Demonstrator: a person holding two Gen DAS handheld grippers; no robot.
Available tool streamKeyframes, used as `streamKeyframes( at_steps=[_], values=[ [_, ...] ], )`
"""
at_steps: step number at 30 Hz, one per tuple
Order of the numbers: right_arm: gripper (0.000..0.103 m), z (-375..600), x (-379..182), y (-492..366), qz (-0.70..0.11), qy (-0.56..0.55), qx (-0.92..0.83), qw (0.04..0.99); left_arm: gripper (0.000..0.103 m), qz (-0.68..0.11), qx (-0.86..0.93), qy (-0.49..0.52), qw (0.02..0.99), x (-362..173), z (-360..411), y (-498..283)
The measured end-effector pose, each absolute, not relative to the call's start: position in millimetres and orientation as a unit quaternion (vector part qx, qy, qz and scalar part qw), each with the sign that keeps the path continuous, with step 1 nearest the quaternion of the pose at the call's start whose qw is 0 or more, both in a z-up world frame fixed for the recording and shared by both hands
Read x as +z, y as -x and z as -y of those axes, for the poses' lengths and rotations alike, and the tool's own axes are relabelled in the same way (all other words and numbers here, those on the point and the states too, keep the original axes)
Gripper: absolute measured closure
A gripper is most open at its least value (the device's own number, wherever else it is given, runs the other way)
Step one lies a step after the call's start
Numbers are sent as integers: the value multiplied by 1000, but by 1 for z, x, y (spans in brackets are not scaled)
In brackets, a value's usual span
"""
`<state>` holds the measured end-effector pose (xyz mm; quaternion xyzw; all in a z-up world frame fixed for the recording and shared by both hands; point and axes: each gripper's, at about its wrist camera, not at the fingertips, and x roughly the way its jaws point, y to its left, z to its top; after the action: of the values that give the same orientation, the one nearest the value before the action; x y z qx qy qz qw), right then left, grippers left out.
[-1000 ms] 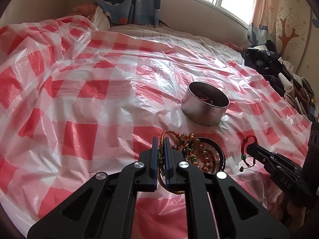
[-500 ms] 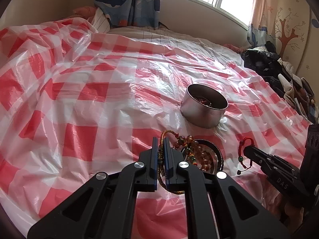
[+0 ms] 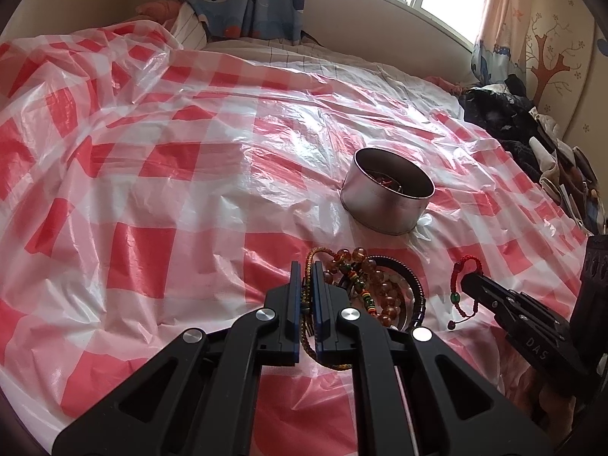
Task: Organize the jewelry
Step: 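Lift the gold chain with the left gripper while the right gripper carries the red cord bracelet toward the tin, then open the left gripper over the tin while the right gripper releases the red cord bracelet into it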
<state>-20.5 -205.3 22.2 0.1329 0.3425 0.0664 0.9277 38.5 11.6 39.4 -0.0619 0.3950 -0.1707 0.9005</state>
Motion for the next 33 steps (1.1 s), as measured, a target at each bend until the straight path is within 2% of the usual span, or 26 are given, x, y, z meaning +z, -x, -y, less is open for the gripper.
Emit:
streamKeyframes(
  at_steps=[8, 15, 23, 28, 33],
  values=[
    [95, 208, 29, 25, -324, -153, 80, 930, 98, -405, -187, 103, 889, 30, -18, -42],
    [95, 209, 43, 29, -310, -182, 111, 926, 98, -380, -197, 87, 900, 34, -15, -35],
    [95, 217, 58, 10, -323, -211, 133, 913, 98, -335, -220, 75, 913, 69, -10, -29],
    [95, 225, 73, -20, -318, -201, 143, 915, 98, -324, -235, 91, 912, 92, 17, -56],
    [95, 242, 70, -37, -318, -213, 133, 914, 98, -333, -250, 118, 902, 89, 52, -93]
  ],
)
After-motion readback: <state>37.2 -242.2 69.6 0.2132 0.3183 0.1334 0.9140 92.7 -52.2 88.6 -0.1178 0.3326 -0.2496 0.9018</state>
